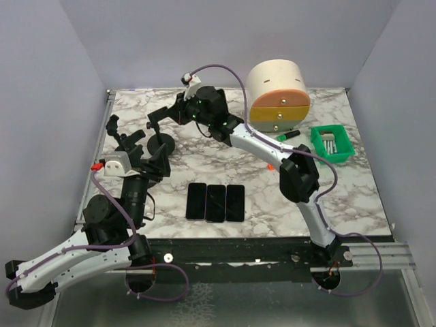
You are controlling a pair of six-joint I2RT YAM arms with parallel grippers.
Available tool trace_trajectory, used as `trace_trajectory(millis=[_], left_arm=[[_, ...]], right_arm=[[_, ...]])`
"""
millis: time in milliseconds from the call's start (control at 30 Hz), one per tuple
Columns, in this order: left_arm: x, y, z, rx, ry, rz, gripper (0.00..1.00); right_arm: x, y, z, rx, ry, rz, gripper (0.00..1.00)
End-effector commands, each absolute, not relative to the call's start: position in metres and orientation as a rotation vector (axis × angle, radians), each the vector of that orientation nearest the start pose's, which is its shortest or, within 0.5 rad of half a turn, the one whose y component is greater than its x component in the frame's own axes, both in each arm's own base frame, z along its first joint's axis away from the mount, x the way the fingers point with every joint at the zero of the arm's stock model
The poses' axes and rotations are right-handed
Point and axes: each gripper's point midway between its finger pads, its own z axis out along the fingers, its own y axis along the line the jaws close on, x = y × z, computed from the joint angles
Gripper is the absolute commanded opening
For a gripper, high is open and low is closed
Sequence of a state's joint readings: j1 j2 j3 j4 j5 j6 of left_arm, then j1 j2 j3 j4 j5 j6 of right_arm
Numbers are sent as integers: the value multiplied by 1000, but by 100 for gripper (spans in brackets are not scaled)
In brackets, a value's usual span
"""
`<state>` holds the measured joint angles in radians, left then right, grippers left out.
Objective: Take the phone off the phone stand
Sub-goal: Place the phone stand at the center of the board, then remove the phone from the phone stand.
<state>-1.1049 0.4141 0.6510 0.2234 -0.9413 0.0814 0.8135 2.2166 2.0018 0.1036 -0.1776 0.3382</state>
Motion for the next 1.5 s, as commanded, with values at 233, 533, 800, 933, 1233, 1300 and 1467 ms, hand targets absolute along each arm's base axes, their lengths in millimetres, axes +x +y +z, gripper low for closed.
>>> trace_trajectory(millis=[233, 533, 800, 933, 1233, 1300, 1467], left_arm=[[213, -98, 374, -120, 1305, -369, 73], [219, -103, 370, -98, 1318, -362, 73], [221, -105, 369, -114, 1324, -380, 73], [221, -106, 368, -111, 1326, -377, 73], [226, -113, 362, -84, 1347, -363, 73], [226, -114, 361, -80, 1352, -358, 73], [228, -116, 359, -75, 1358, -353, 73]], right_arm=[[445, 548, 289, -546, 1566, 1020, 1], [435, 533, 287, -563, 1616, 986, 76], [428, 473, 314, -533, 1642, 802, 90], [450, 420, 306, -463, 1715, 700, 90], [498, 340, 270, -361, 1801, 429, 94], [505, 339, 261, -361, 1828, 429, 100], [523, 347, 233, -391, 1900, 383, 100]])
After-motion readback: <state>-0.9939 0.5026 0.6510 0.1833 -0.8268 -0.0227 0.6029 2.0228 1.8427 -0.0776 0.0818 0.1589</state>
